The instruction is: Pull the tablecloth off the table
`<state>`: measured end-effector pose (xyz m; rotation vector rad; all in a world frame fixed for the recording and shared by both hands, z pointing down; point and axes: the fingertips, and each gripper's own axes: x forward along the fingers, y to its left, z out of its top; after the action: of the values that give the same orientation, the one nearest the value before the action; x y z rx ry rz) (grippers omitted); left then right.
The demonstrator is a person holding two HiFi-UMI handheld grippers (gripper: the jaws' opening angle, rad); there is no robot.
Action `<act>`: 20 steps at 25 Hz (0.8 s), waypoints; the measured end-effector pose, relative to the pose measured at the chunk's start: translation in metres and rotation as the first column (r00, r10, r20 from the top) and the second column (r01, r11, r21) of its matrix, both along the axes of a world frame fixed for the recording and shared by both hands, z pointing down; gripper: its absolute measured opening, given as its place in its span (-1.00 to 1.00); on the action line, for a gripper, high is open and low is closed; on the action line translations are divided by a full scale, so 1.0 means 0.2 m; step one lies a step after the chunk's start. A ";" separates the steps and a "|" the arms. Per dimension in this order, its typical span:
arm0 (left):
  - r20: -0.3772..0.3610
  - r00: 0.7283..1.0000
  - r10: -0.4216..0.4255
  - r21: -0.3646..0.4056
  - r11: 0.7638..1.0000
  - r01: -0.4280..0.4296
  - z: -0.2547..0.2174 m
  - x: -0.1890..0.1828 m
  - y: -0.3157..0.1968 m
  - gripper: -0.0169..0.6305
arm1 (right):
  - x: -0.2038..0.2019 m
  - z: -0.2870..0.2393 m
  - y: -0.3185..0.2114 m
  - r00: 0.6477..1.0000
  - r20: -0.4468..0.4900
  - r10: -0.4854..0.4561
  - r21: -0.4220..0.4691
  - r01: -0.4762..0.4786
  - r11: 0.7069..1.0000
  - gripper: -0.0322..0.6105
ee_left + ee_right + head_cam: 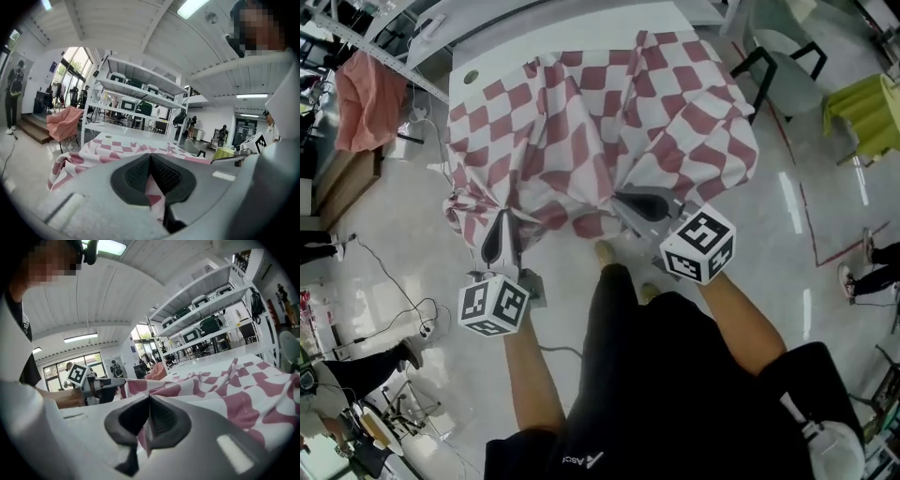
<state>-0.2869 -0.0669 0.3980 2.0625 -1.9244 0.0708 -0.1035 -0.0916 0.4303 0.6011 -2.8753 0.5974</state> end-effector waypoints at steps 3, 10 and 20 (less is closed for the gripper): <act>-0.033 0.999 -0.016 0.035 0.999 0.018 -0.21 0.12 0.00 -0.92 | 0.07 -0.19 0.03 0.999 0.027 -0.041 0.005 0.041 0.999 -0.89; -0.049 0.999 -0.025 0.108 0.994 0.030 -0.32 0.17 0.68 -0.92 | 0.10 -0.27 0.72 0.988 0.140 -0.061 0.040 0.056 0.998 -0.89; -0.127 0.990 0.056 0.229 0.973 -0.026 -0.62 0.16 1.08 -0.91 | 0.05 -0.66 1.10 0.977 0.211 -0.026 0.130 -0.002 0.992 -0.89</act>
<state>-0.2542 0.1496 0.2744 2.1884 -1.8839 -0.2828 -0.0945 0.1294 0.2987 0.5688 -3.1361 0.5047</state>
